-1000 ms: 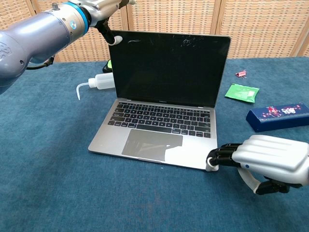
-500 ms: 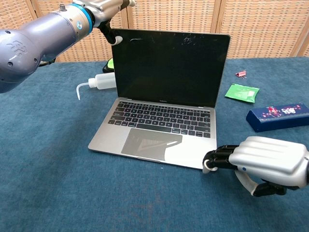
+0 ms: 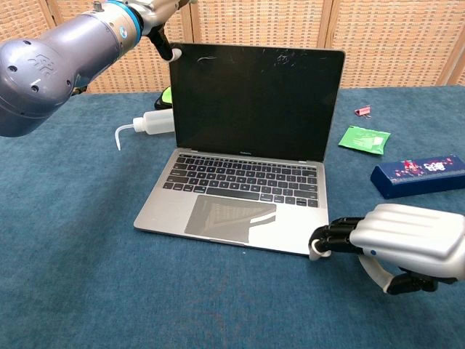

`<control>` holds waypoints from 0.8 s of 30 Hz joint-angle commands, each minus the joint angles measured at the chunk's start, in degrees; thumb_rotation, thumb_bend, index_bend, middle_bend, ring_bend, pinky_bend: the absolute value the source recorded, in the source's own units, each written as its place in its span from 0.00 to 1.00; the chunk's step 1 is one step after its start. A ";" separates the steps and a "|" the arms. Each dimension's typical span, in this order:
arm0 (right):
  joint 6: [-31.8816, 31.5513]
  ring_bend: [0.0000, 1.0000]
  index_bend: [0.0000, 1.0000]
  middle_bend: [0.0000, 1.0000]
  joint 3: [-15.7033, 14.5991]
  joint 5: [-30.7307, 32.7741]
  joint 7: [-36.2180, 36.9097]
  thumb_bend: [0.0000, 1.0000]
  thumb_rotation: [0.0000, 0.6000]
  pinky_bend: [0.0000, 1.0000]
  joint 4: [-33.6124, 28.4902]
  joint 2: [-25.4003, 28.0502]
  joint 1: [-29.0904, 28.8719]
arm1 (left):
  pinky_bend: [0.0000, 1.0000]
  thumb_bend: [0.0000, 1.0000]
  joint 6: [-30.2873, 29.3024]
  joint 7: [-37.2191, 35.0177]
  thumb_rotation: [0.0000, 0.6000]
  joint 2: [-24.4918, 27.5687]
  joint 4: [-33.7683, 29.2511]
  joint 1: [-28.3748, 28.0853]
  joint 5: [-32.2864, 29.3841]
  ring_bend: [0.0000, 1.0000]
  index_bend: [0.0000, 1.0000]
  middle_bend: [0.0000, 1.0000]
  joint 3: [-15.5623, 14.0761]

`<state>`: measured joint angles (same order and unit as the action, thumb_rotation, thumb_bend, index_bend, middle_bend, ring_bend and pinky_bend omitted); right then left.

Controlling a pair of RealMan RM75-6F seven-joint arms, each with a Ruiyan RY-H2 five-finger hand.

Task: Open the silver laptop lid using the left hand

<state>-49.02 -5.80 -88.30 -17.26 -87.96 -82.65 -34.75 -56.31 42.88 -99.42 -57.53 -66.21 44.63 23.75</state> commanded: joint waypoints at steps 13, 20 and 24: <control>-5.09 0.14 0.17 0.19 1.86 -1.59 1.48 1.00 1.00 0.38 -3.33 2.14 0.71 | 0.00 0.40 -4.78 -0.32 1.00 8.16 -13.68 4.43 3.04 0.00 0.00 0.00 -2.11; -10.02 0.14 0.17 0.19 3.80 -2.65 3.46 1.00 1.00 0.38 -5.17 6.28 1.63 | 0.00 0.40 -7.12 -2.09 1.00 15.00 -24.32 7.83 3.62 0.00 0.00 0.00 -1.89; -13.48 0.14 0.17 0.19 4.78 -3.20 5.24 1.00 1.00 0.38 -3.83 8.79 2.71 | 0.00 0.40 -8.99 -3.38 1.00 19.32 -29.71 10.11 5.45 0.00 0.00 0.00 -2.30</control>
<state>-61.31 -1.60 -91.13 -12.89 -92.39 -74.91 -32.63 -63.88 40.59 -82.63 -84.51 -57.81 48.86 21.71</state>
